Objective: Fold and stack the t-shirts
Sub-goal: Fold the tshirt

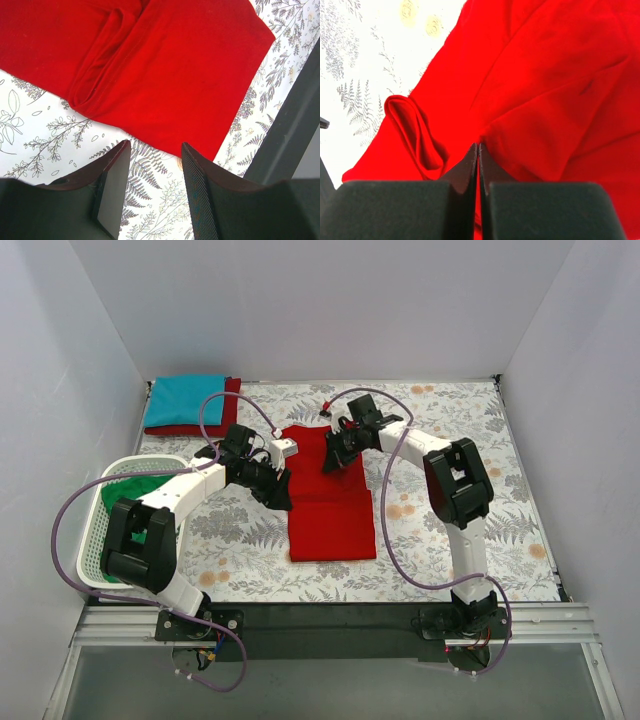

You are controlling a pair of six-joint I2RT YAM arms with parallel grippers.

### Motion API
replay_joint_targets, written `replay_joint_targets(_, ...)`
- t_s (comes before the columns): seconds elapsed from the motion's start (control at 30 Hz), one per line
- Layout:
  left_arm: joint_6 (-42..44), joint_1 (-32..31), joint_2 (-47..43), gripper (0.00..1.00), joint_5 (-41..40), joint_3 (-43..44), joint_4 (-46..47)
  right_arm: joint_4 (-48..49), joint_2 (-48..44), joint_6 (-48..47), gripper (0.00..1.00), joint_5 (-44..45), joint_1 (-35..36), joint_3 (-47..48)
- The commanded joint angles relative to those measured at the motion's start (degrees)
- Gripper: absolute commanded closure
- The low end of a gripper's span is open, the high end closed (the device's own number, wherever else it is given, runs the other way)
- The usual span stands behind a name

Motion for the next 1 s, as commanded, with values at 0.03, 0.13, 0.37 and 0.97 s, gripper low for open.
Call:
replay_joint_targets(0.03,0.13,0.28,-1.87,0.56,0.16,0.08,0.35,2.65,2.42,0.53,0.99,-2.71,-0.06,0.04)
replay_joint_targets(0.13,0.13,0.28,-1.34,0.56,0.07,0.52,0.09,2.83,3.56,1.94,0.91,-4.90,-0.06,1.26)
replay_joint_targets(0.37,0.74,0.28,-0.19,0.54,0.07,1.58,-0.71,2.48,0.06,3.69,0.61,-13.08,-2.95,2.49)
replay_joint_targets(0.97,-13.32,0.37,12.90,0.63,16.49,10.64,7.56,-2.44,2.07,-0.61,0.76,-21.44,-8.75,1.62)
